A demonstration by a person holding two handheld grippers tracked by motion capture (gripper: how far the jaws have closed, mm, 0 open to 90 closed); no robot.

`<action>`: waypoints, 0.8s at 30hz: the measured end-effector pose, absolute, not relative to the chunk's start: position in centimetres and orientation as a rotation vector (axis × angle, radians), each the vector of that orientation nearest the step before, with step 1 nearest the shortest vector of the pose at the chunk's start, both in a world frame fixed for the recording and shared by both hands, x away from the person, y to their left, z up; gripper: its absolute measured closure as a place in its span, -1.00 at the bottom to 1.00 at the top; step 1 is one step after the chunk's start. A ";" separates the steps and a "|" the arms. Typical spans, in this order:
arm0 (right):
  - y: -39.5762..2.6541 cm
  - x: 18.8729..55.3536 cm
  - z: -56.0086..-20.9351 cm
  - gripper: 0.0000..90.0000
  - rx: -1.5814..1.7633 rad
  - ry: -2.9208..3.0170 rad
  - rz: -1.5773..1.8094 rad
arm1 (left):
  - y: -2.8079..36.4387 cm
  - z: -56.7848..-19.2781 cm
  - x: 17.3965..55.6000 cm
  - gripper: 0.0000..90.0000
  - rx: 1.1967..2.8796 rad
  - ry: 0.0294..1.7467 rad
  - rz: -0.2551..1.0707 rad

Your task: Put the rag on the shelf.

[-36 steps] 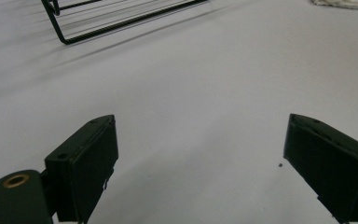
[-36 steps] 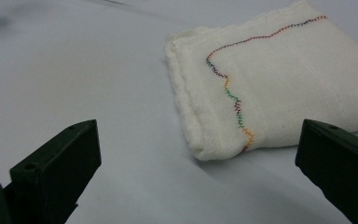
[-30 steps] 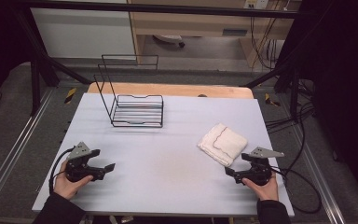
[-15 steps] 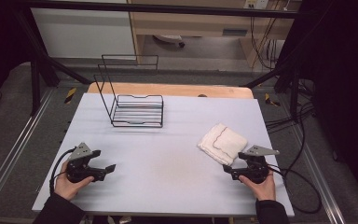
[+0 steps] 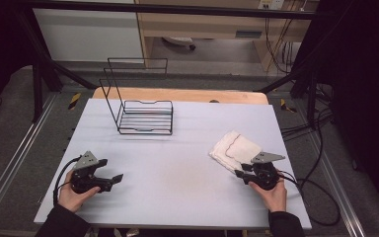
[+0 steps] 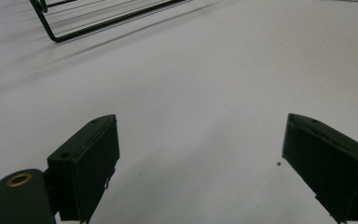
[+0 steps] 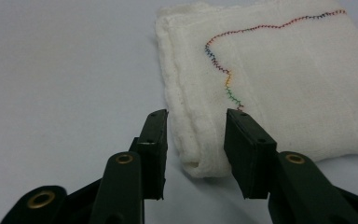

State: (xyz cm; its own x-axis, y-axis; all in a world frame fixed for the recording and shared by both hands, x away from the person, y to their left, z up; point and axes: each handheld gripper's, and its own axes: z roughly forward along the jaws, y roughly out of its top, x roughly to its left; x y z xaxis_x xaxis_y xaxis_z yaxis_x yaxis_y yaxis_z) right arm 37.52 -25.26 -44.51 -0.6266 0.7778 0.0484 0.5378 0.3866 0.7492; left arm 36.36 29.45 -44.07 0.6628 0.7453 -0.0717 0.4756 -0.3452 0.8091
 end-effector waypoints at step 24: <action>-23.6 37.3 -43.8 0.90 1.164 2.352 1.044 | 29.5 -44.0 36.4 -0.72 2.012 0.956 0.399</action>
State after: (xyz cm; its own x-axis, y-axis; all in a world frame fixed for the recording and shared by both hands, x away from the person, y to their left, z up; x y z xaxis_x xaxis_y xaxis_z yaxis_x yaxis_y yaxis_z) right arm 37.33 -23.60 -43.77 -0.6187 0.7847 0.0376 0.5541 0.4020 0.7290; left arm 36.36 29.55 -44.01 0.6567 0.7510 -0.0689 0.4797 -0.3455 0.8065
